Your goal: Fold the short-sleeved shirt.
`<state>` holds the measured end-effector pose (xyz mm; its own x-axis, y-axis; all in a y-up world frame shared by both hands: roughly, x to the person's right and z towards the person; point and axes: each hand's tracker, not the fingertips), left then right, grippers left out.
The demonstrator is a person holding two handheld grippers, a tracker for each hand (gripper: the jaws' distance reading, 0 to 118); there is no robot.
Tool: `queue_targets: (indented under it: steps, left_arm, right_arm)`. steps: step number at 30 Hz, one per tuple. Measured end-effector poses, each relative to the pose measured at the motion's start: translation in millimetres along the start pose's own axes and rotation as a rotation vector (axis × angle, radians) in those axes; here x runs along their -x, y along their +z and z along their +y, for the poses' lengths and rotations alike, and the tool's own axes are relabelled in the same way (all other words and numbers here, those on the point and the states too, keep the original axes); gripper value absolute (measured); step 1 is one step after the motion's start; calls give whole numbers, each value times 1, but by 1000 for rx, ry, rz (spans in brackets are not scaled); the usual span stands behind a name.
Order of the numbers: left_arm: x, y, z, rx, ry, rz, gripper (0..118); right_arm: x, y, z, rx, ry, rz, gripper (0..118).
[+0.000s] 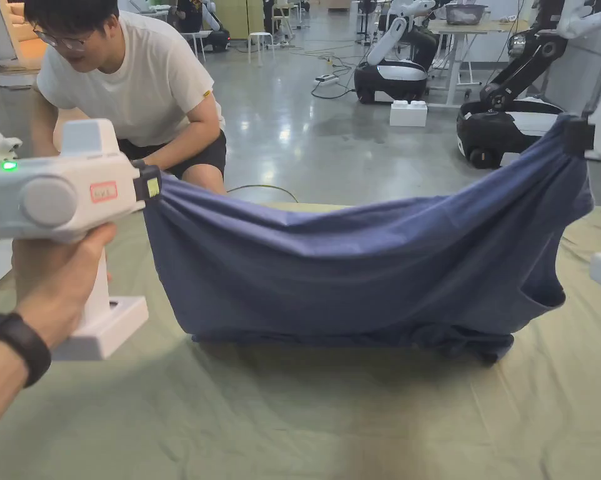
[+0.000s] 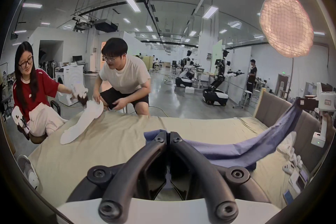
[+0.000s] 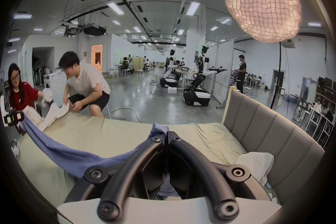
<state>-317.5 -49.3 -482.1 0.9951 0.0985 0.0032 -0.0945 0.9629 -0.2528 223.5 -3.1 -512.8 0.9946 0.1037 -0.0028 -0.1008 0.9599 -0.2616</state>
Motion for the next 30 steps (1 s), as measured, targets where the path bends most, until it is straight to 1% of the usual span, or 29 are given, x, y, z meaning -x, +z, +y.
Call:
queue_targets:
  steps: [1, 2, 3, 5, 6, 8, 10, 11, 12, 13, 14, 15, 17, 18, 19, 20, 21, 22, 23, 24, 25, 26, 27, 28, 29, 30]
  left_arm:
    - [-1, 16, -11, 11, -19, -32, 0]
    - [0, 31, -25, 11, -4, -35, 0]
    - [3, 48, -40, 20, 23, -58, 0]
    - [4, 85, -72, 35, 34, -83, 0]
    - [5, 105, -91, 47, 43, -83, 0]
    - [9, 141, -131, 106, 69, -106, 0]
    - [15, 180, -175, 170, 161, -117, 0]
    - [18, 199, -197, 187, 190, -122, 0]
    - [20, 218, -218, 196, 212, -120, 0]
    - [30, 226, -240, 208, 208, -111, 0]
    - [33, 238, -255, 243, 233, -91, 0]
    - [37, 250, -270, 270, 268, -81, 0]
    - [45, 267, -296, 318, 298, -77, 0]
    - [47, 272, -307, 359, 282, -62, 0]
    - [49, 277, -319, 386, 268, -46, 0]
    - [50, 279, -327, 426, 236, -59, 0]
    - [51, 281, -334, 456, 220, -55, 0]
    - [52, 282, -338, 445, 221, -50, 0]
    - [54, 281, -341, 453, 228, -58, 0]
    - [57, 276, -339, 476, 245, -62, 7]
    - [59, 275, -337, 489, 267, -59, 23]
    - [61, 274, -334, 479, 265, -27, 60]
    - [61, 274, -330, 473, 242, -7, 85]
    - [59, 278, -323, 475, 197, 19, 97]
    - [54, 285, -310, 425, 154, 25, 96]
    - [48, 290, -298, 389, 118, 31, 96]
  right_arm:
    - [-2, 15, -13, 10, 18, 9, 0]
    - [-4, 28, -26, 12, 30, 25, 0]
    - [-7, 46, -43, 21, 26, 41, 0]
    - [-15, 80, -78, 51, 13, 78, 0]
    - [-18, 101, -99, 56, 8, 77, 0]
    - [-23, 139, -144, 100, -26, 114, 0]
    - [-25, 180, -194, 137, -54, 96, 0]
    - [-22, 201, -215, 163, -80, 97, 0]
    - [-23, 220, -239, 185, -125, 105, 0]
    - [-24, 238, -261, 214, -152, 104, 0]
    - [-23, 251, -280, 228, -157, 87, 0]
    - [-22, 264, -296, 276, -165, 75, 0]
    - [-22, 286, -326, 330, -157, 67, 0]
    - [-21, 292, -338, 368, -142, 60, 0]
    - [-20, 297, -348, 400, -147, 42, 0]
    - [-20, 301, -357, 425, -159, 58, 0]
    - [-18, 303, -365, 446, -127, 68, 0]
    - [-15, 305, -371, 466, -109, 39, 0]
    - [-21, 300, -382, 468, -113, 48, 0]
    - [-22, 299, -387, 474, -119, 64, 3]
    - [-23, 297, -391, 497, -119, 58, 18]
    - [-22, 296, -394, 533, -122, 52, 61]
    - [-26, 295, -396, 565, -110, 33, 84]
    - [-27, 298, -394, 541, -116, 42, 85]
    - [-27, 303, -388, 508, -134, 39, 80]
    - [-26, 306, -380, 471, -142, 22, 80]
